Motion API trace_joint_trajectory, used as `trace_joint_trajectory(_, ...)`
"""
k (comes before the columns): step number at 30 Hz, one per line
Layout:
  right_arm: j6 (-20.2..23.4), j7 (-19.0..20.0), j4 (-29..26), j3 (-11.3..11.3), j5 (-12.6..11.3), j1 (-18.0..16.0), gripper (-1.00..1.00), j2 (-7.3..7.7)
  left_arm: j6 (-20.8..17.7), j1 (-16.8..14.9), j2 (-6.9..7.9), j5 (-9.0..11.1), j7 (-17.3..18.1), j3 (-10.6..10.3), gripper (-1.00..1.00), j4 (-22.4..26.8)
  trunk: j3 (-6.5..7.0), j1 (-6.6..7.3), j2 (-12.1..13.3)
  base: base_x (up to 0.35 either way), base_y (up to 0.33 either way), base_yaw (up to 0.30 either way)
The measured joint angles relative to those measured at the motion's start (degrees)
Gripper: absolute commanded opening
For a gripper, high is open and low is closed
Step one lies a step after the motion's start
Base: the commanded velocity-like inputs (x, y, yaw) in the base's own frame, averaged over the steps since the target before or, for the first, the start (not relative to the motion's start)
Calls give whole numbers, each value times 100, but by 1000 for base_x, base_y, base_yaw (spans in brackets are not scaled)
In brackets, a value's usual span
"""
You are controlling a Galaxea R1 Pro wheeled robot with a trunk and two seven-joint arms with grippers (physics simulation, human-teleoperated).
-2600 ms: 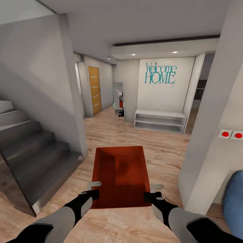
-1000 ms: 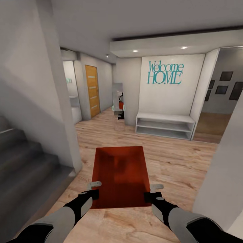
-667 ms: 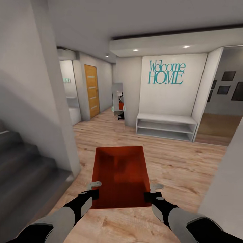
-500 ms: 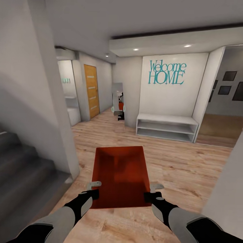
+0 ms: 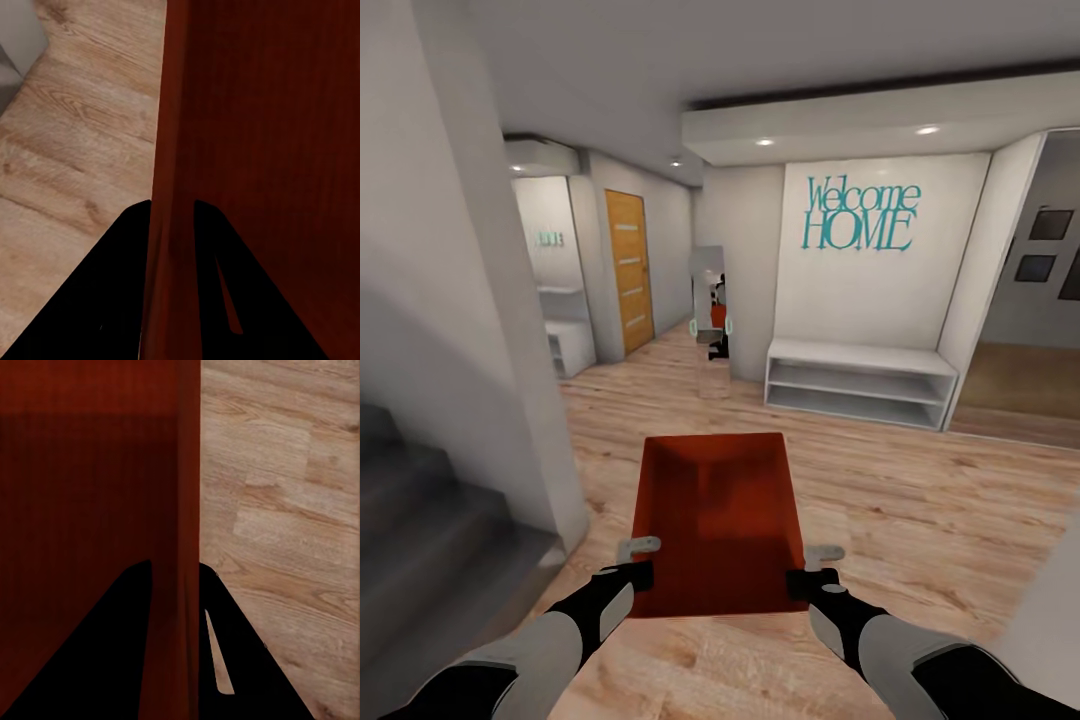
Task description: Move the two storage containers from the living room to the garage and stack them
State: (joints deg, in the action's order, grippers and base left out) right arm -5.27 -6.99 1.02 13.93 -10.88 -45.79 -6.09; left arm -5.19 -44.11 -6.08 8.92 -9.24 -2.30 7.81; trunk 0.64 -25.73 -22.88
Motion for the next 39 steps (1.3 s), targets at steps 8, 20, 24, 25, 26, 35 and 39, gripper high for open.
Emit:
trace_joint_trajectory(8,-4,-2,0,3,-3,0,-100,-1,5,0,1,0,2,1,-100,-1,0,0,0,323,0,0)
trace_joint_trajectory(20,-5,1,0,-2,-3,0,-100,-1,-2,0,2,0,1,-4,-100,7,0,0,0,324,0,0)
trace_joint_trajectory(24,-5,1,0,-3,-2,0,-100,-1,-1,0,2,0,2,-4,-100,7,0,0,0,324,0,0)
trace_joint_trajectory(25,-5,1,0,-3,-3,0,-100,-1,-1,0,2,0,2,-4,-100,7,0,0,0,324,0,0)
trace_joint_trajectory(26,-6,1,0,-3,-3,0,-100,-1,-1,0,1,0,1,-4,-100,7,0,0,0,324,0,0)
trace_joint_trajectory(35,-1,3,-2,-13,10,0,-100,1,-4,0,-1,1,-2,-3,-100,7,0,0,0,324,0,0)
trace_joint_trajectory(39,-3,2,-1,-7,3,0,-100,0,-2,0,0,1,0,-3,-100,7,0,0,0,324,0,0)
